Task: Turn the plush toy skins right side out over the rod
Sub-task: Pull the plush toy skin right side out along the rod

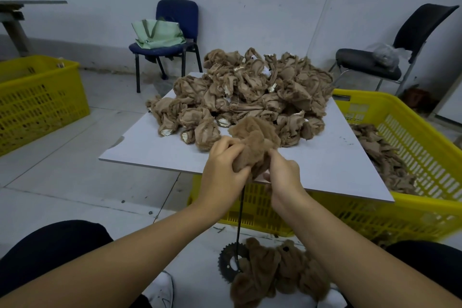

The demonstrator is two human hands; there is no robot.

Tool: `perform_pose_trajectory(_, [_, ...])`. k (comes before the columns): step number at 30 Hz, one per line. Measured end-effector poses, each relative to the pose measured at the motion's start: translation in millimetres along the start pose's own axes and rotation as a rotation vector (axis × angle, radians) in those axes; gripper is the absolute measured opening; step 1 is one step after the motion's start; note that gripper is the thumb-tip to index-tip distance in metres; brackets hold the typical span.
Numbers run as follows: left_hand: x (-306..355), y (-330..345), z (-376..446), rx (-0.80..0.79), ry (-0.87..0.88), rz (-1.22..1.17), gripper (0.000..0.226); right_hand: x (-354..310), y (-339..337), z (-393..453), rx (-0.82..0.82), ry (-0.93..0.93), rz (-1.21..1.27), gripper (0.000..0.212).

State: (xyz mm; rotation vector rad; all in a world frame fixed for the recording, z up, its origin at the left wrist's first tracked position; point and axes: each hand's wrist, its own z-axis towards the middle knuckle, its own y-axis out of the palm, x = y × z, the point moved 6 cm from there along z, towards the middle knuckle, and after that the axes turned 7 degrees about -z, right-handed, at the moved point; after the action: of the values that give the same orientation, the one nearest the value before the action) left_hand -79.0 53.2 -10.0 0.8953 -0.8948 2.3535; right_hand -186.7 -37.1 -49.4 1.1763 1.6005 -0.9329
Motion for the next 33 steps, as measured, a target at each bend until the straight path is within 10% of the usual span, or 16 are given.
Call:
perform_pose_trajectory(5, [10, -4, 2, 0.058, 0.103, 0.014, 0.026, -23, 12, -16, -0.184, -0.216, -0.057, 0.063])
perform_pose_trajectory(17, [32, -1, 2, -0.062, 0.568, 0.24, 0.019, -18, 11, -20, -0.206, -0.159, -0.003, 0.025])
perform_pose_trajectory(29, [-36, -9, -7, 0.063, -0.543, -0.124, 0.06, -14, 4, -8, -0.14, -0.138, -0.171, 0.022])
perform_pose_trajectory(33, [-22, -13, 4, 0.036, -0.334, -0.084, 0.047, -23, 0, -3, -0.134, -0.247, -0.343, 0.012])
